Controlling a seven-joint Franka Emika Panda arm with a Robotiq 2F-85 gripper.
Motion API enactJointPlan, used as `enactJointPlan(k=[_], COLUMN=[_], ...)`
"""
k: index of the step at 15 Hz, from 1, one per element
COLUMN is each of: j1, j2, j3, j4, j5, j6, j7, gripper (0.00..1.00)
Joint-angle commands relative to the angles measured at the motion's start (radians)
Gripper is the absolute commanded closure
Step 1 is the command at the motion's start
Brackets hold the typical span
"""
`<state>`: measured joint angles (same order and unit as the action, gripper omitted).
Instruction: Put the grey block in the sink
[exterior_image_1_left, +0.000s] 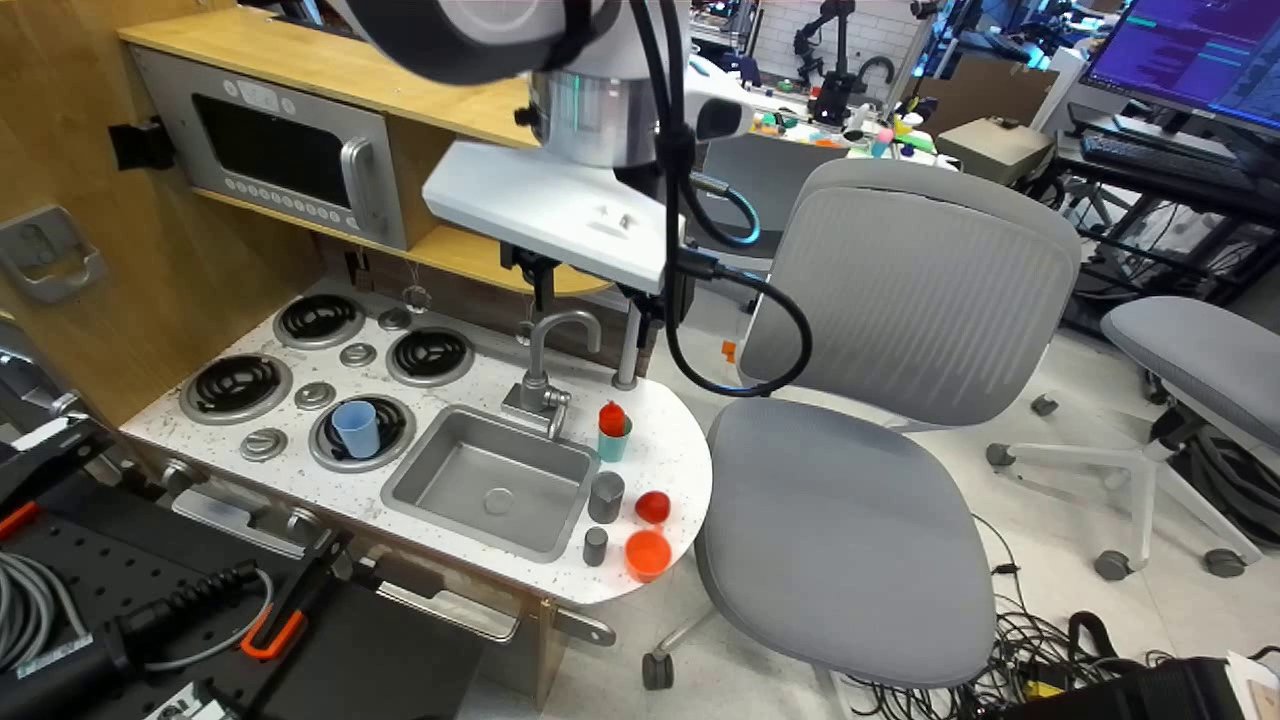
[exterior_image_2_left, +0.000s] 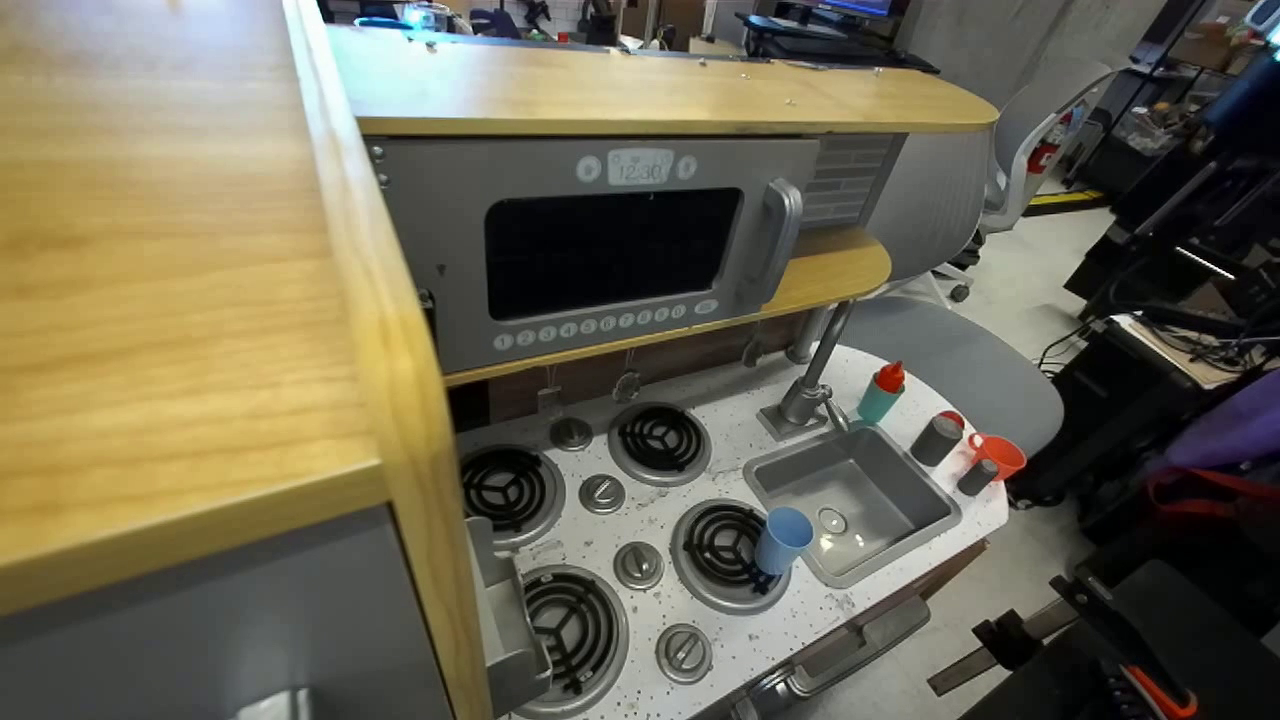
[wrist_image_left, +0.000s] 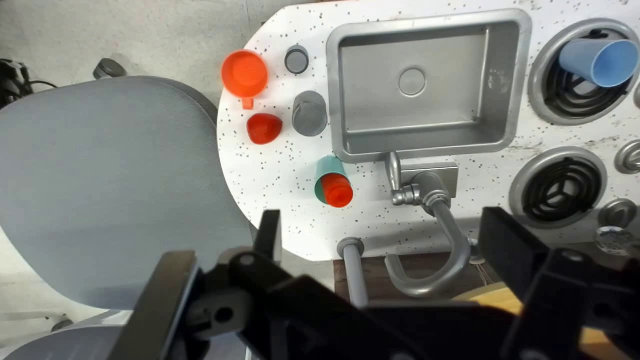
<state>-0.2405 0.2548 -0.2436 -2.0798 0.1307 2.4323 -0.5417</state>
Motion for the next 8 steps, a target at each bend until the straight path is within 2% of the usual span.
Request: enactJointPlan(k=[1,8], j1=[-0.068,-0.133], j2=[0.124,0.284], j3=[0.061,0.129], j4=[0.074,0.155], j5=[0.038,0.000], j6=[0.069,0.161], j7=[-0.034,-0.017], gripper=[0.00,0.00])
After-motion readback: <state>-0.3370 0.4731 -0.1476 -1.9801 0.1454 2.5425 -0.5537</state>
